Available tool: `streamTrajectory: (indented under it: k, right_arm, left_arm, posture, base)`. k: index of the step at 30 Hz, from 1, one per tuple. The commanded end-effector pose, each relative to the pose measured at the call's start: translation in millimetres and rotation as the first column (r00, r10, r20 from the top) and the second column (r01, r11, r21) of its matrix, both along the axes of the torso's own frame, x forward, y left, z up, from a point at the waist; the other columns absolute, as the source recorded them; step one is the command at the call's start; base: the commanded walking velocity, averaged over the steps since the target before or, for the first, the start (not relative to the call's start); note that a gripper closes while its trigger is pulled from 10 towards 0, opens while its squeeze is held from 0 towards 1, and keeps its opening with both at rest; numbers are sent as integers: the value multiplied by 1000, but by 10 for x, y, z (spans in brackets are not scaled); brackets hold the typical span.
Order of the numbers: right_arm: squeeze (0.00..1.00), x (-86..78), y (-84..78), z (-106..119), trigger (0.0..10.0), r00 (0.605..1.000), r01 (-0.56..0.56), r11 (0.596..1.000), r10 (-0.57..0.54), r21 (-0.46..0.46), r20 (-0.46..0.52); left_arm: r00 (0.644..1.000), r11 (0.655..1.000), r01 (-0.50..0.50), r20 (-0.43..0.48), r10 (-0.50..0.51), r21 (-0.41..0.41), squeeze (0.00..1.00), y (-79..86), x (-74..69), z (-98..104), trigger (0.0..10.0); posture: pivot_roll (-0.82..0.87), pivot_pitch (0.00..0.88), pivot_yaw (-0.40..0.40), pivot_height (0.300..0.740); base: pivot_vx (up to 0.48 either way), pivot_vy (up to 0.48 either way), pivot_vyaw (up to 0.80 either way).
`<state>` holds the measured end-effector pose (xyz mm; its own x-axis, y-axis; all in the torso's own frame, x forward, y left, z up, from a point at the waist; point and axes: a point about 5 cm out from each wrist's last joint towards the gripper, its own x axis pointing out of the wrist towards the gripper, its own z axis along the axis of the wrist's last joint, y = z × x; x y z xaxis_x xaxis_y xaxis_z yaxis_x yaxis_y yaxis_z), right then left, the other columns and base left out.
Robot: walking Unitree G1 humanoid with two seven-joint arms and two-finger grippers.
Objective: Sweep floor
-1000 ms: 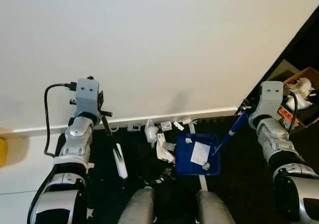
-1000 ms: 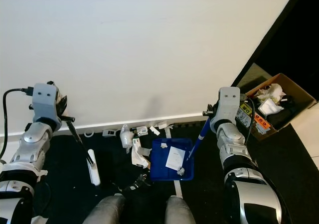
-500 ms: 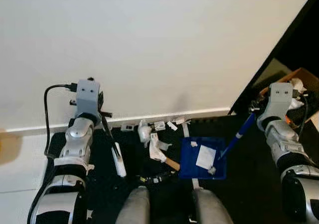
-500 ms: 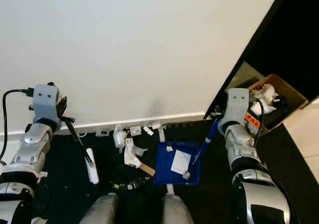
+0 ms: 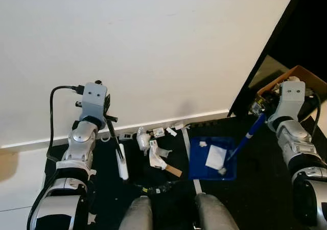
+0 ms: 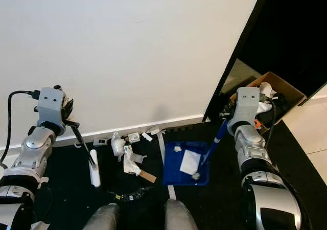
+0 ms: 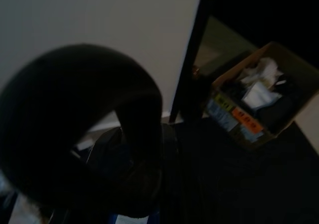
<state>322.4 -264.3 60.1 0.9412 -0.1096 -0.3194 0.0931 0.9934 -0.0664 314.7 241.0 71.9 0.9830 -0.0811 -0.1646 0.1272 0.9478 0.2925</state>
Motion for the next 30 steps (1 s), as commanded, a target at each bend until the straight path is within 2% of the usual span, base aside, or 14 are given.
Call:
streamTrajectory:
  k: [1,3,5,11,13,16,17,24,28,29,30]
  right_arm:
    - [0,59,7,84,10000,999,-13,1000,14,-23,29]
    - [0,60,40,62,10000,999,-38,998,39,-46,12]
    - [0,67,53,65,10000,998,-56,996,57,-66,8]
    - [0,96,56,113,10000,997,-75,993,77,-90,17]
    - [0,122,50,158,10000,995,-89,989,92,-114,23]
    - [0,138,60,181,10000,995,-92,989,97,-118,30]
    - [0,153,82,198,10000,994,-98,988,103,-121,40]
    - [0,177,178,220,10000,991,-102,989,111,-110,80]
    - [0,180,283,216,10000,987,-101,991,112,-90,119]
    - [0,180,283,216,10000,987,-101,991,112,-90,119]
    - [0,180,312,215,10000,985,-106,991,117,-86,126]
  left_arm:
    - [999,998,24,26,-26,58,0,59,36,91,10000]
    - [997,992,78,-13,-78,95,0,21,41,40,10000]
    - [996,991,90,-24,-88,102,0,15,47,24,10000]
    - [998,993,59,-6,-59,102,0,38,86,54,10000]
    - [996,993,83,17,-84,81,0,-62,149,90,10000]
    - [994,992,100,27,-102,74,0,-145,194,109,10000]
    - [992,991,119,35,-122,67,0,-223,229,124,10000]
    - [984,983,173,32,-176,64,0,-498,292,97,10000]
    - [970,971,239,42,-240,27,0,-796,311,70,10000]
    - [970,971,239,42,-240,27,0,-796,311,70,10000]
    - [966,967,255,43,-256,19,0,-864,315,68,10000]
  posture:
    - [45,37,4,740]
    - [48,48,3,740]
    - [46,70,1,740]
    - [40,101,-3,740]
    - [20,168,-12,740]
    - [12,186,-13,740]
    - [-1,206,-14,740]
    - [-22,246,-4,740]
    - [-36,258,1,740]
    - [-36,258,1,740]
    - [-40,261,3,740]
  base:
    - [0,0,0]
    - [0,0,0]
    - [0,0,0]
    - [0,0,0]
    - [0,0,0]
    - [0,0,0]
    - [0,0,0]
    - [0,0,0]
    - [0,0,0]
    - [0,0,0]
    - [0,0,0]
